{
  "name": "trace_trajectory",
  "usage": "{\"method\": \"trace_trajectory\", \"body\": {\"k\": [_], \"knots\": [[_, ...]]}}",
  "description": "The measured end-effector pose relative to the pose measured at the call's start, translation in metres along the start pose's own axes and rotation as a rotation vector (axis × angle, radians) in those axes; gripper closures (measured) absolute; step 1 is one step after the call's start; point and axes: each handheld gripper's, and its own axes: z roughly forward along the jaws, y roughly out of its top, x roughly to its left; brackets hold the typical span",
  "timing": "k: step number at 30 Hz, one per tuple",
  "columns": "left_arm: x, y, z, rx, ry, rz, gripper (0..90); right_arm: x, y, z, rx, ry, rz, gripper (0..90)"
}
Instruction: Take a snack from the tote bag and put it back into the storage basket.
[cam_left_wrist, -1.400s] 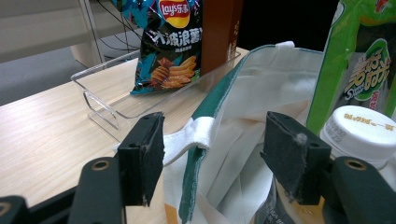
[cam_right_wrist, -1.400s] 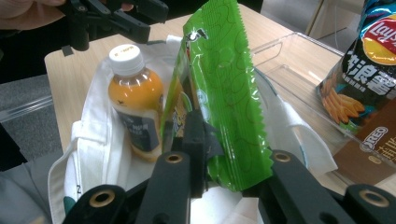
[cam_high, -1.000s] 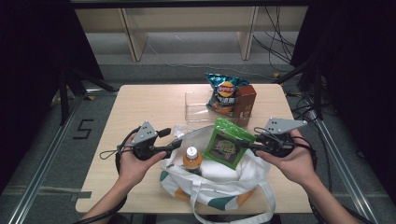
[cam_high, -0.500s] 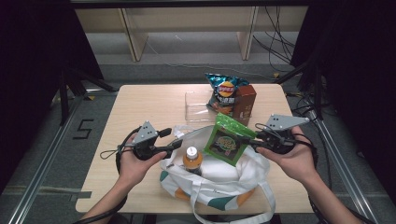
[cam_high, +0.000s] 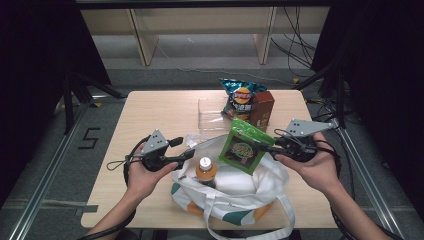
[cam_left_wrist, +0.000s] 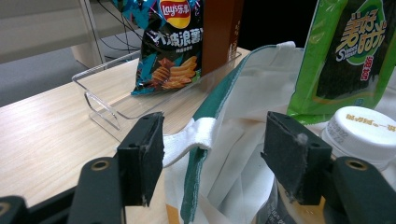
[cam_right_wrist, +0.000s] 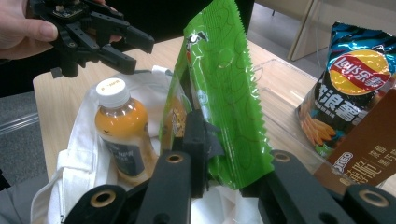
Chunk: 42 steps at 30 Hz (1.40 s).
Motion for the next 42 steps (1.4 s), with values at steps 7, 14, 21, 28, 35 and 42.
{"method": "trace_trajectory", "body": {"k": [7, 14, 21, 28, 35, 42], "knots": [[-0.001, -0.001, 0.001, 0.005, 0.001, 0.001, 37.7, 0.0, 0.004, -0.006, -0.003, 0.002, -0.007, 78.9], [-0.001, -0.001, 0.001, 0.006, -0.001, 0.002, 37.7, 0.0, 0.007, -0.009, -0.017, 0.0, -0.015, 78.9], [-0.001, -0.001, 0.001, 0.008, -0.001, 0.002, 37.7, -0.002, 0.011, -0.012, -0.043, -0.017, -0.029, 79.0], [-0.001, -0.001, 0.001, 0.007, -0.002, 0.002, 37.7, -0.003, 0.014, -0.015, -0.054, -0.023, -0.013, 79.1], [-0.001, -0.001, 0.001, 0.007, -0.003, 0.001, 37.7, -0.006, 0.016, -0.014, -0.061, -0.026, -0.023, 79.1], [-0.001, -0.001, 0.001, 0.008, -0.003, 0.002, 37.8, -0.007, 0.018, -0.015, -0.069, -0.032, -0.018, 79.1]]}}
